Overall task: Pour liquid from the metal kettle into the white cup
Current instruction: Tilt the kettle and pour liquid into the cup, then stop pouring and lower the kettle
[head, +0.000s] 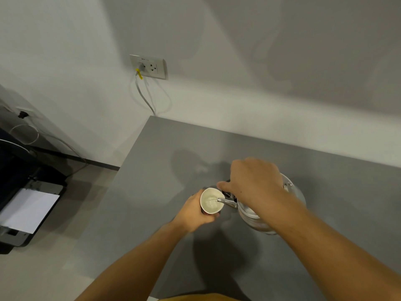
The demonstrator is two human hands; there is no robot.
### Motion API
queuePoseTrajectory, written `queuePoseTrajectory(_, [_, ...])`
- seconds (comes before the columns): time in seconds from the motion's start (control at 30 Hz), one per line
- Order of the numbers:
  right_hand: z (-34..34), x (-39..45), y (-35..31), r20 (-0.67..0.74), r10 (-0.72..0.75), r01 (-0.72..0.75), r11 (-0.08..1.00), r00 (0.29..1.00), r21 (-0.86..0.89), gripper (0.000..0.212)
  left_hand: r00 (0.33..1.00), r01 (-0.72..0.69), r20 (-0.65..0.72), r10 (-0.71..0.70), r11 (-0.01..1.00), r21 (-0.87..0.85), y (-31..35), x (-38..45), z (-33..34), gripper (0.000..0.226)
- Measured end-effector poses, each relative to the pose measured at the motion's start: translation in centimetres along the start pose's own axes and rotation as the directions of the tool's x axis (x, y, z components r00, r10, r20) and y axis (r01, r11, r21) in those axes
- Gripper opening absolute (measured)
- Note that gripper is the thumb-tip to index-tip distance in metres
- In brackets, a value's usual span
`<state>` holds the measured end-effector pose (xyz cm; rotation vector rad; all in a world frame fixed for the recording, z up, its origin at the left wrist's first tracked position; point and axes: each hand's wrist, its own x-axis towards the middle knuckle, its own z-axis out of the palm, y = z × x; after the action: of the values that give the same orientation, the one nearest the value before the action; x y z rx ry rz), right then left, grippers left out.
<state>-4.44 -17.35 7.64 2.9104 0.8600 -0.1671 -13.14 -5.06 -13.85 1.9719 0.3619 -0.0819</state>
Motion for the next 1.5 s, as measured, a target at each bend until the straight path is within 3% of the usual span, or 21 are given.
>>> queuePoseTrajectory(1.1, [-0.1, -0.2, 0.2, -0.018, -0.006, 0.006, 1.0, 1.0, 0.006, 0.05, 1.0, 0.002, 0.01, -0.002, 1.0, -0.001, -0.2, 0.0, 0.0, 0.064])
queuePoseTrajectory(1.33, [0.2, -0.7, 2.4, 0.045, 0.074, -0.079, 0.988, 0.996, 0.131, 0.052, 1.0, -0.014, 0.013, 0.014, 1.0, -0.002, -0.2, -0.1, -0.1, 0.065])
queuePoseTrajectory(1.5, [1.3, -1.4, 5.4, 0.165, 0.138, -0.184, 0.934, 0.977, 0.308, 0.059, 1.0, -0.006, 0.004, 0.006, 1.0, -0.014, 0.1, -0.3, -0.2, 0.063])
